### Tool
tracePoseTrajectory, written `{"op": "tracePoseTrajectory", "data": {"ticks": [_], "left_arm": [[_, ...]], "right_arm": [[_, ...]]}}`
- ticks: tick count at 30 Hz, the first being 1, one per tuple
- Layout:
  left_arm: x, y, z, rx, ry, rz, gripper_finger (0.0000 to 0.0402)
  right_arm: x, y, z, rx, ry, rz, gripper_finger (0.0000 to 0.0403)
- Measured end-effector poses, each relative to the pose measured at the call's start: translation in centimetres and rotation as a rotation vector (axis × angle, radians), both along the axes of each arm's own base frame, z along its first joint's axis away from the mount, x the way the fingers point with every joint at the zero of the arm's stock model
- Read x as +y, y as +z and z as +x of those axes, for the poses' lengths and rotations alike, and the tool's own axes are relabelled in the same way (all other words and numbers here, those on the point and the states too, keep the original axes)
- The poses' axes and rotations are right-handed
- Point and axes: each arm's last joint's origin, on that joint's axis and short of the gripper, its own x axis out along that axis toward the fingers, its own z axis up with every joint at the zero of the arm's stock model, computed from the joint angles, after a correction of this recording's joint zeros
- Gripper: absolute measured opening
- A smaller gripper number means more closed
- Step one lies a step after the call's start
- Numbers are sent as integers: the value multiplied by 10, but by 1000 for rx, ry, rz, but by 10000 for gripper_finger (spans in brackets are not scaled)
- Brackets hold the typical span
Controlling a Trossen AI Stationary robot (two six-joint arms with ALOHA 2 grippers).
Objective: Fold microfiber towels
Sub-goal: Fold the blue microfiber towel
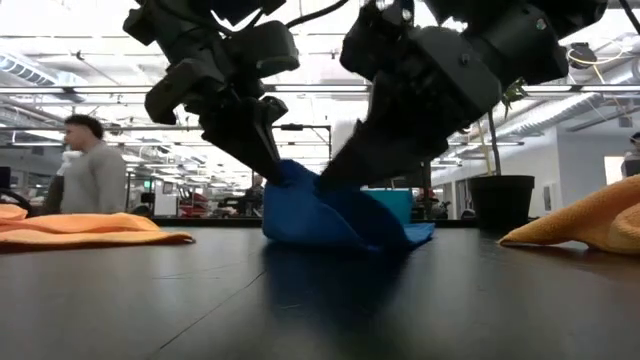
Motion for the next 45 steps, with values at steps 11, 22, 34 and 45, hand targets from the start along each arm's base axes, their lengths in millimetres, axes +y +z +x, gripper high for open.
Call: {"op": "tracePoseTrajectory", "data": {"ticks": [11, 22, 34, 45], "left_arm": [[15, 1, 4, -22, 101, -47, 2], [23, 2, 6, -28, 135, -118, 3], [23, 0, 3, 4, 137, -113, 4], [-27, -4, -11, 108, 0, -185, 3]], "right_arm": [[7, -17, -5, 87, -88, 60, 231], [7, -19, -10, 88, -203, -33, 196], [12, -16, -13, 96, -147, -34, 11], [11, 31, -28, 117, 23, 51, 2]]}}
